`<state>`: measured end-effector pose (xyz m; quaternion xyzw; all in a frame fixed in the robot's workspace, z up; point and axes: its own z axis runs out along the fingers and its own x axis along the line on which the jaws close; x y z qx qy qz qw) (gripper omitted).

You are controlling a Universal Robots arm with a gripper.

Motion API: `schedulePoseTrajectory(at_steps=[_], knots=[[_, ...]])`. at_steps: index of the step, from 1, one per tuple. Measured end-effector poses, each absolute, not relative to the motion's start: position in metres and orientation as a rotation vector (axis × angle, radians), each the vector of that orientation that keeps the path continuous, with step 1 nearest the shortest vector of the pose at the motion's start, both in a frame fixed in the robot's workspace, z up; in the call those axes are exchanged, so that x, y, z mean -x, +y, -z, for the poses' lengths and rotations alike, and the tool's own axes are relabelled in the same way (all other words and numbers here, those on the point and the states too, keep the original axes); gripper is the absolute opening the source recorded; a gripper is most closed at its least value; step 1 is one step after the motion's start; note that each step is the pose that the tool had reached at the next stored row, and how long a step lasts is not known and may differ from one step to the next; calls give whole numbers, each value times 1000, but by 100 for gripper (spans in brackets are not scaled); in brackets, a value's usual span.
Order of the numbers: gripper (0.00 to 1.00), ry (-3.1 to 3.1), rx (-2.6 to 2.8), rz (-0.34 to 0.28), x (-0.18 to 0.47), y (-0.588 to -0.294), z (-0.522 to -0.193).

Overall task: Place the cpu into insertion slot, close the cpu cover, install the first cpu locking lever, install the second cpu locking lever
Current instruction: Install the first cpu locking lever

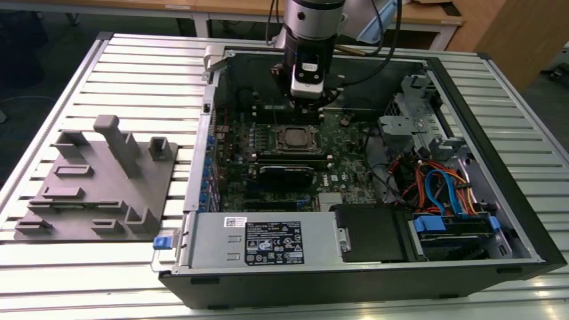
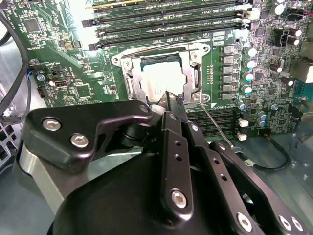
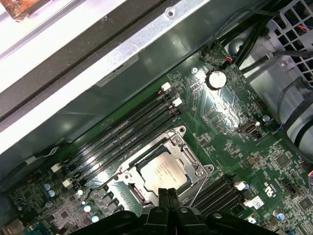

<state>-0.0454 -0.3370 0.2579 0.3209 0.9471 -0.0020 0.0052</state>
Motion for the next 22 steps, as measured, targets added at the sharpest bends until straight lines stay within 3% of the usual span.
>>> schedulePoseTrajectory(at_steps=[22], knots=[[10,2995,-910,5,58,-337,-258]])
